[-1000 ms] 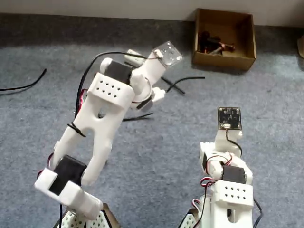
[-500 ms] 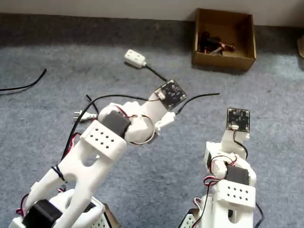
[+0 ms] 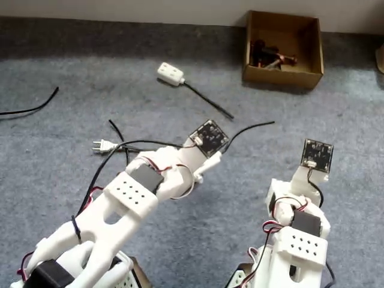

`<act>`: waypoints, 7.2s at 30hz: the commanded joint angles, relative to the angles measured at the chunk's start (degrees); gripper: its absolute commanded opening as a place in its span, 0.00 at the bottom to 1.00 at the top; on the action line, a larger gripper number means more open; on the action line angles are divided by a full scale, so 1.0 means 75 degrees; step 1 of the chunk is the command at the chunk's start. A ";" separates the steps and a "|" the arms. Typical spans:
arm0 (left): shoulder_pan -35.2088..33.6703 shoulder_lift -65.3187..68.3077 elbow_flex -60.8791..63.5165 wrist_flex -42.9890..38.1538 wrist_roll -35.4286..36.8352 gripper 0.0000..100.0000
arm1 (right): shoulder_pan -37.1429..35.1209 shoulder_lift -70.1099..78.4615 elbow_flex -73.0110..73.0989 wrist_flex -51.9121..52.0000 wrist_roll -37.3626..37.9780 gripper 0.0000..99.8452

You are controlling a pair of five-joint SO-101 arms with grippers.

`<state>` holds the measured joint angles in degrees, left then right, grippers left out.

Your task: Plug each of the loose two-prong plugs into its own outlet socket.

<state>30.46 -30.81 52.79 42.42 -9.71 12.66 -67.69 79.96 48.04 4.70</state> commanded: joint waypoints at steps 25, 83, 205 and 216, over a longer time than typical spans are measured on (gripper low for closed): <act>0.0428 -0.0217 0.1870 -0.2684 0.0094 0.06 | 0.0029 -0.0158 -0.0123 -0.0147 -0.0082 0.15; 0.0217 0.1166 0.1061 -0.3552 0.0035 0.27 | -0.0170 -0.0158 -0.0100 -0.0147 0.0176 0.15; -0.1049 0.1389 -0.0686 -0.1782 -0.4607 0.30 | -0.0404 -0.0158 -0.0088 -0.0158 0.0188 0.15; -0.1225 0.1389 -0.1237 -0.1582 -0.4607 0.30 | -0.0393 -0.0158 -0.0088 -0.0158 0.0188 0.15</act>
<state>22.29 -18.42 46.55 30.29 -43.74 10.11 -67.69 79.96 48.04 5.41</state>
